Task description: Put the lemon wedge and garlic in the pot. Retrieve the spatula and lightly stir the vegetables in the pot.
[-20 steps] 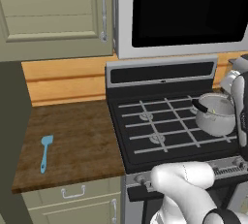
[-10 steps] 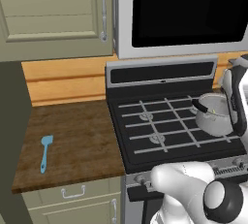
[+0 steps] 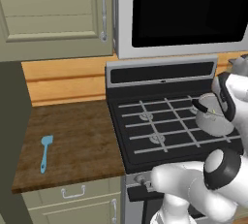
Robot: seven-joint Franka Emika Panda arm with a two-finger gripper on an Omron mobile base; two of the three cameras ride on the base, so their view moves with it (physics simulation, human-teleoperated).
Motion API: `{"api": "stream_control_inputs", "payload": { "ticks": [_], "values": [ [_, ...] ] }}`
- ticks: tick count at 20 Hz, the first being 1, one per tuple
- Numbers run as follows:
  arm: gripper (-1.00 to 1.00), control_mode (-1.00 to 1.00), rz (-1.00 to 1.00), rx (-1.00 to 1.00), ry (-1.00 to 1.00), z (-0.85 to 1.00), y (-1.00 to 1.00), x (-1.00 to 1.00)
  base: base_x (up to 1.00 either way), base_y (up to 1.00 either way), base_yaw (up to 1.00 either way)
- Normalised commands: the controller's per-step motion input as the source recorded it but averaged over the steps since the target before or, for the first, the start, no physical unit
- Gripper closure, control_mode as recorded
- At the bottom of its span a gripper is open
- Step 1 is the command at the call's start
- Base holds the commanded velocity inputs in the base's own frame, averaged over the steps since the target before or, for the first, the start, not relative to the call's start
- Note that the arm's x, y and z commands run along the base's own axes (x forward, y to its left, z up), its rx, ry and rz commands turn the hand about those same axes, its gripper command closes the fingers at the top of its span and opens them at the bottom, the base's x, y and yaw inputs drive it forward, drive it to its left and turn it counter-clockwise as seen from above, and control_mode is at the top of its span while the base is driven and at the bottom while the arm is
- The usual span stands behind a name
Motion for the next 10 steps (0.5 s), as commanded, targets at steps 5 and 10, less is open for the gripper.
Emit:
{"api": "stream_control_inputs", "payload": {
  "ticks": [5, 10],
  "values": [
    [1.0, -1.0, 0.08, -0.01, 0.07, -0.41, -0.29, 0.3, 0.0, 0.0, 0.0],
    [1.0, -1.0, 0.09, 0.0, 0.09, -0.51, -0.13, 0.31, 0.0, 0.0, 0.0]
  ]
}}
